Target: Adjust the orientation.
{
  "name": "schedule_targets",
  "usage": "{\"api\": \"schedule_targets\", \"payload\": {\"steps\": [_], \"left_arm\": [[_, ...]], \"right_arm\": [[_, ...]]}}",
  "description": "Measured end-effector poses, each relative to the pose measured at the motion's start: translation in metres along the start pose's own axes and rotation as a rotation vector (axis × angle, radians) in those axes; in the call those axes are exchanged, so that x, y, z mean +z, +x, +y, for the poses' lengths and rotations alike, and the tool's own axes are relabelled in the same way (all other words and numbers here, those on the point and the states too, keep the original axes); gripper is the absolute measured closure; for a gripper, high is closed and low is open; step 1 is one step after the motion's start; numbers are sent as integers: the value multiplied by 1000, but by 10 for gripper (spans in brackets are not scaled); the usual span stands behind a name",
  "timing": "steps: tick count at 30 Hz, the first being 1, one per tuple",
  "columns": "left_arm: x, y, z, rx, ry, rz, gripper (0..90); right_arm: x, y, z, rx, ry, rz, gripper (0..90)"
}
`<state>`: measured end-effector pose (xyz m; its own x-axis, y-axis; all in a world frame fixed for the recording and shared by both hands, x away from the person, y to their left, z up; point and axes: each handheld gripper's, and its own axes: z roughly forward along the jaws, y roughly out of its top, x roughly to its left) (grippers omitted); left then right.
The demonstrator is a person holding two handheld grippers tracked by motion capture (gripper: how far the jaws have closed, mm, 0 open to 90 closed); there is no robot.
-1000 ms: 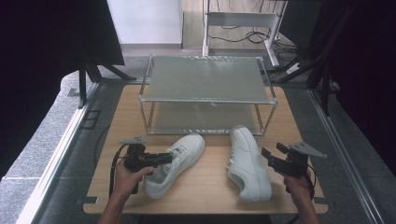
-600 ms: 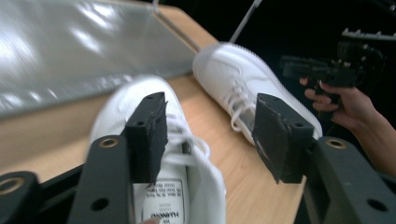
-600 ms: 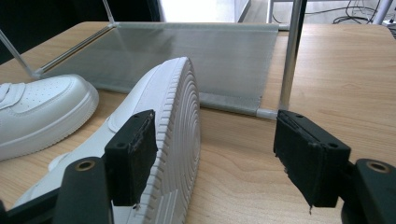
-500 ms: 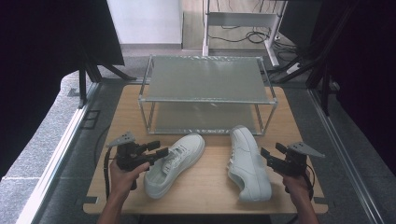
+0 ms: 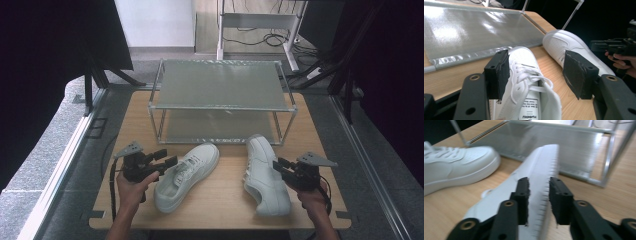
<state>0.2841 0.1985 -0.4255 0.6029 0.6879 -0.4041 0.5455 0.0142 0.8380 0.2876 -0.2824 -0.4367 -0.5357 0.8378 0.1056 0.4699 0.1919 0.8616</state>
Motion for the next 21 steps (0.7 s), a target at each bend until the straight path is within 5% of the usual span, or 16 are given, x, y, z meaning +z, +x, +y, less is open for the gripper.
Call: {"api": "schedule_targets", "payload": {"steps": [9,21], "left_arm": [[2,3,-2,-28,23,8,391],[-3,7,-2,-76,-3,14,401]], "right_arm": [[13,39,4,-122,79,102,892],[25,89,-12,-278,206,114,897]]}}
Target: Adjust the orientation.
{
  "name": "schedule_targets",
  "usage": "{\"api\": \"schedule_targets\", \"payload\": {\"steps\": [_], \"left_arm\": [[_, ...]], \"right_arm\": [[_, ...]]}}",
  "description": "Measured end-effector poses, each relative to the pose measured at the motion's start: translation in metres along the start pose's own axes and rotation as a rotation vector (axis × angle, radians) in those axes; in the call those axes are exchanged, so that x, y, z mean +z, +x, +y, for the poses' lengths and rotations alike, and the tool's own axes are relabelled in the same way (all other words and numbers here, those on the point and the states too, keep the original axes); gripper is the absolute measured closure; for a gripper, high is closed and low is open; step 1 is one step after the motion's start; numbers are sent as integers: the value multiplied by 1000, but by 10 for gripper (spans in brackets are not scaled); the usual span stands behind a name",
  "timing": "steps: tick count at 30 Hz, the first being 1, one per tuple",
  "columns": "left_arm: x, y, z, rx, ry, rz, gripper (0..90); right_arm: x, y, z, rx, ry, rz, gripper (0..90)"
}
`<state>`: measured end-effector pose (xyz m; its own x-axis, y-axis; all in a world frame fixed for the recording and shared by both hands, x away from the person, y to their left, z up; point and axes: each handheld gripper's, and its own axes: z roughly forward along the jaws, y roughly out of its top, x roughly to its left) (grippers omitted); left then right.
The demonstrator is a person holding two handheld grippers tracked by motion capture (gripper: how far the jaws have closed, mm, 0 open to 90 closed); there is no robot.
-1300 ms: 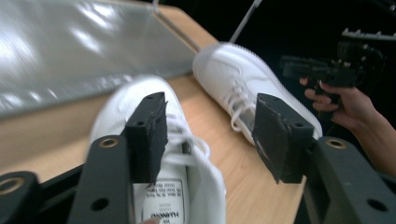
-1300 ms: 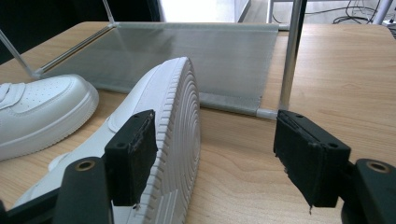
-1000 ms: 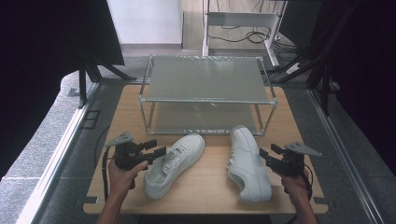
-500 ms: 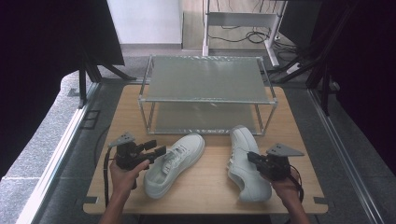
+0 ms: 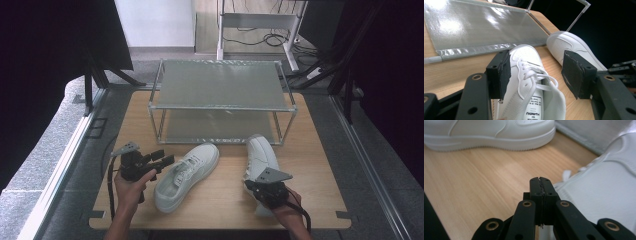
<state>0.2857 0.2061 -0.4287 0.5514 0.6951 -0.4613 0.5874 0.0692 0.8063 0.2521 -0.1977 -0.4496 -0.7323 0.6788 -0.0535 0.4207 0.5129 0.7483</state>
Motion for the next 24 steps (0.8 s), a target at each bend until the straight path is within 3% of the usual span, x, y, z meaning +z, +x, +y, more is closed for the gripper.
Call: {"api": "schedule_targets", "payload": {"steps": [4,12,17,21,24], "left_arm": [[2,0,-1,-3,8,2,401],[3,1,-2,-16,19,2,403],[5,3,-3,-35,24,-4,404],[6,3,-4,-42,27,-4,405],[7,3,-4,-40,30,-6,406]], "right_arm": [[0,6,-5,-16,29,-24,899],[-14,-2,-17,34,15,-23,900],[-29,-10,-28,86,-39,-40,900],[-43,-20,-32,117,-79,-98,900],[-52,-32,-38,170,-108,-122,900]]}}
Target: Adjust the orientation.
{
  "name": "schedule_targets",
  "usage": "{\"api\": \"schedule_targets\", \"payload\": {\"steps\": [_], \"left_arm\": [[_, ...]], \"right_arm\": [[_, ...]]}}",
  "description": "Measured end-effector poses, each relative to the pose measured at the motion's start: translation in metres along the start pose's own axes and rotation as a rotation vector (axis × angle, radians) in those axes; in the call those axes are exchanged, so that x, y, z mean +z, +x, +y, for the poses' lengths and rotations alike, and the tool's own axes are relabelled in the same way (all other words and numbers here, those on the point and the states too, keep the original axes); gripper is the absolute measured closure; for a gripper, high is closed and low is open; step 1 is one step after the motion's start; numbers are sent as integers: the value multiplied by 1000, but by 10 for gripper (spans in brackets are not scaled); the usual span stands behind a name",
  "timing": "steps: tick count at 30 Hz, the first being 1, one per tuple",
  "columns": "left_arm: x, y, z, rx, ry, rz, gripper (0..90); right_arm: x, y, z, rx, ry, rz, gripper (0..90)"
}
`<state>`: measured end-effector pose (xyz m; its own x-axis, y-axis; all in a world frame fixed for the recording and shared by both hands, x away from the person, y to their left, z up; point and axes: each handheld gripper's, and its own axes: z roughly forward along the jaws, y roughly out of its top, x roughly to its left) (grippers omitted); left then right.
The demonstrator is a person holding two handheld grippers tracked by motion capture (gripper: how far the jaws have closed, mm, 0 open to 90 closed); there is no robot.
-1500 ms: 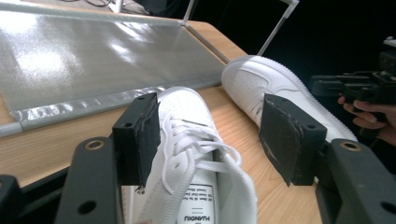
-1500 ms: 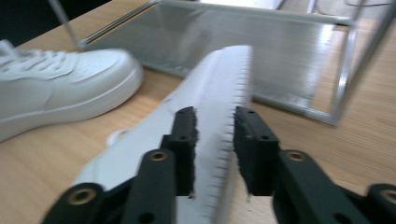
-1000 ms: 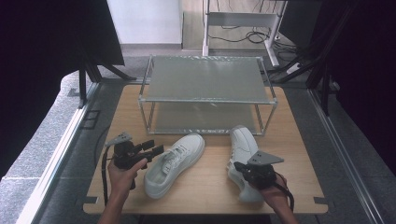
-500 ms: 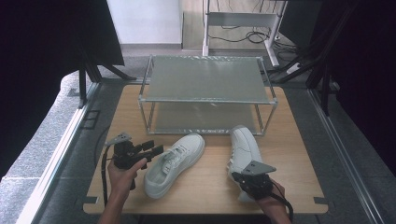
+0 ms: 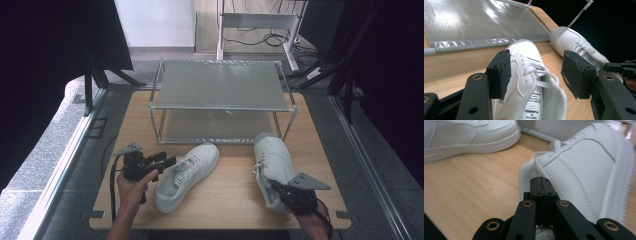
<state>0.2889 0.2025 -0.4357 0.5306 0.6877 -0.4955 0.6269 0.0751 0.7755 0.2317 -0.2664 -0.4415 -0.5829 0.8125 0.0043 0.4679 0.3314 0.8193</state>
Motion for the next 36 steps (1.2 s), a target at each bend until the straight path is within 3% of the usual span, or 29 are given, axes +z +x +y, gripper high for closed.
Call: {"api": "schedule_targets", "payload": {"steps": [3,7,8,10,11,13,16,20,23,26,29,31,36], "left_arm": [[2,-1,-1,-1,6,-3,406],[3,-1,-1,2,10,-6,406],[3,-1,-1,2,10,-7,406],[3,-1,-1,2,11,-7,406],[3,-1,-1,1,12,-9,406],[3,-1,-1,0,11,-8,406],[3,-1,-1,-3,9,-7,406],[3,-1,-1,-2,14,-7,406],[4,-1,-2,-3,17,-6,407],[4,0,-2,-5,18,-9,406],[3,0,-1,-9,16,-7,406],[2,1,-1,-12,13,-3,406],[2,2,-2,-38,15,-14,409]], "right_arm": [[-4,-13,-5,31,13,-36,900],[-11,-34,-12,87,20,-46,900],[-11,-38,-16,89,32,-80,898],[-12,-43,-19,108,26,-82,898],[-15,-53,-23,149,22,-72,886],[-17,-56,-24,163,25,-77,889],[-22,-50,-20,155,-8,-70,889],[-26,-28,-11,109,-38,-17,889],[-18,-6,-11,39,7,42,889],[-9,7,-16,-28,82,-2,889],[-4,3,-24,-7,133,-73,900],[-8,-1,-28,-2,137,-116,900],[-17,-11,-36,42,141,-91,900]]}}
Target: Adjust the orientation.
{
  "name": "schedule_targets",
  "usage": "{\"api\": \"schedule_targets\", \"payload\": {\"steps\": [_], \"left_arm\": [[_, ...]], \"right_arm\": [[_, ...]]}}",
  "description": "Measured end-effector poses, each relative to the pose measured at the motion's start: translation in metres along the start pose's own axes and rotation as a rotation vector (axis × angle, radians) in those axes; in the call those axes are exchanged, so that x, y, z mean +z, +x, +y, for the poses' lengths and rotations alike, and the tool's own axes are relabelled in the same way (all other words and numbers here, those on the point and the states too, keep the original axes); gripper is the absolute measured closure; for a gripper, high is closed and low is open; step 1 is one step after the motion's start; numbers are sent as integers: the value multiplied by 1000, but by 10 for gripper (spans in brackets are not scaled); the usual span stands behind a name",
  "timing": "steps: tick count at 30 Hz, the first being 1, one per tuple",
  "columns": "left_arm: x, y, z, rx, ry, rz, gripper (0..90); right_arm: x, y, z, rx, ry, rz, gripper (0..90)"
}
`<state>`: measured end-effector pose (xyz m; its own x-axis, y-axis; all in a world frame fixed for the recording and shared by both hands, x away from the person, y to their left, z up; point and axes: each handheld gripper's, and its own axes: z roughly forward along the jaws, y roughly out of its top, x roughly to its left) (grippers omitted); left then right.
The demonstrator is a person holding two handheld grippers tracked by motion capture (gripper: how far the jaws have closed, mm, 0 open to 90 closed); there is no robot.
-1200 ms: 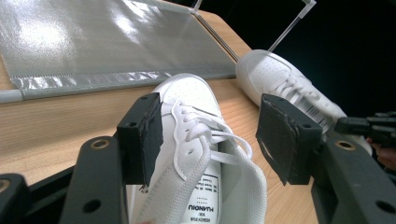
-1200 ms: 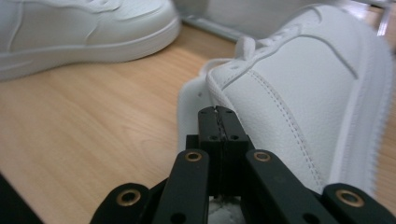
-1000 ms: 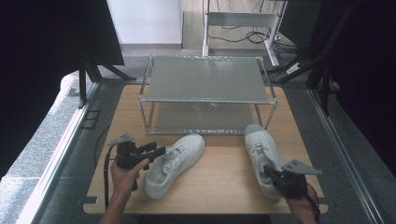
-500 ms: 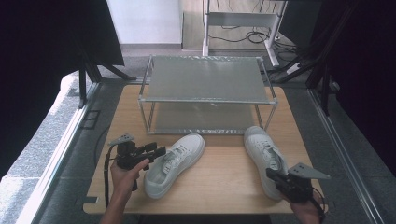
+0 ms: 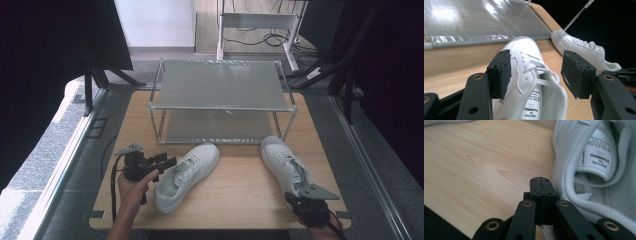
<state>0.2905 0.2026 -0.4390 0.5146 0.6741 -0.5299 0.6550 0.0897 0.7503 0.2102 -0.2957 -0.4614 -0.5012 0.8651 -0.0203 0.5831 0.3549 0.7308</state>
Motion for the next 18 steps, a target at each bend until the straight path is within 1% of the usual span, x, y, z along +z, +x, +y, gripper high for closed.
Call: {"api": "schedule_targets", "payload": {"steps": [2,7,9,10,13,15,18], "left_arm": [[0,0,0,-8,-3,-11,411],[0,0,0,-2,-2,-3,410],[2,-1,0,0,0,-2,410],[2,-1,-1,3,4,-1,410],[4,-3,-1,14,7,0,410],[2,-6,0,25,2,4,410],[-2,-15,6,66,-12,6,410]], "right_arm": [[-3,-5,-3,6,4,-10,900],[-10,-20,-10,42,2,-17,900],[-10,-21,-10,49,0,-3,879],[-10,-20,-9,41,-6,10,859],[-10,-14,-5,16,-42,53,832],[-12,-14,0,12,-78,80,807],[-16,-15,7,10,-129,85,783]]}}
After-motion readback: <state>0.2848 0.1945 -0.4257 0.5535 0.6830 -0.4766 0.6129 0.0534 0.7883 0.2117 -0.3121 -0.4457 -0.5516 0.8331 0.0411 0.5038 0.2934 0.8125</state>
